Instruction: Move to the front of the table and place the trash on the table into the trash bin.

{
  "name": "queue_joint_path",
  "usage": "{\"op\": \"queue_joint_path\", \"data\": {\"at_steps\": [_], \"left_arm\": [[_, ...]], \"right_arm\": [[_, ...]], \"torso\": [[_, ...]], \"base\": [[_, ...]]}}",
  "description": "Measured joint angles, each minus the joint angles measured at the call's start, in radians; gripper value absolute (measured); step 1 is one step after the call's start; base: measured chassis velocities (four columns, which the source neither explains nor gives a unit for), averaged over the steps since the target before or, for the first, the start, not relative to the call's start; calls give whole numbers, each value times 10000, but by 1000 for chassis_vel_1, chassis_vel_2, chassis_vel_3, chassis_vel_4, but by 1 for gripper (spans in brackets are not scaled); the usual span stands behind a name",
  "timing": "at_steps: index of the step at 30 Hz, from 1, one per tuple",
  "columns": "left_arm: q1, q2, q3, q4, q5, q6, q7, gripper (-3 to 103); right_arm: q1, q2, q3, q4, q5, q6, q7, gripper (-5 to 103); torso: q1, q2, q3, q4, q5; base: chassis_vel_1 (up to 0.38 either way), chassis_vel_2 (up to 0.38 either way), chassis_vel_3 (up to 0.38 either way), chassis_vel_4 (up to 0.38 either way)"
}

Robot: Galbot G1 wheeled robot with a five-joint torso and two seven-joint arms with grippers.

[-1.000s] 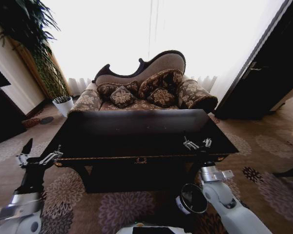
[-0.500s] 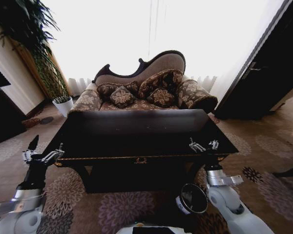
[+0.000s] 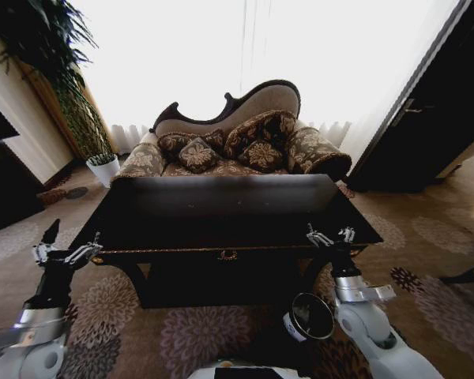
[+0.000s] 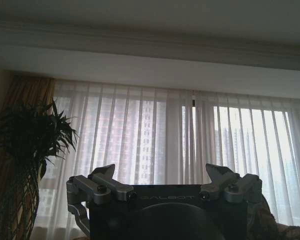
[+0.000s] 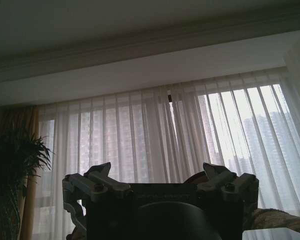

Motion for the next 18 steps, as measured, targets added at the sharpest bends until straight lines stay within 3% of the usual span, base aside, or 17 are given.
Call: {"op": "queue_joint_path", "data": {"at_steps": [9, 18], "left_arm": [[2, 1, 13, 1, 81, 16, -23, 100], [-28, -54, 128, 93, 240, 20, -33, 100]], "right_arm": [[-58, 44, 57, -23, 0, 53, 0, 100], [-90, 103, 70, -115, -30, 117, -29, 100]], "torso": [[-9, 3, -3, -1, 0], [-7, 3, -2, -1, -1]], "base": [[275, -262, -267, 274], [344, -361, -338, 356]]}}
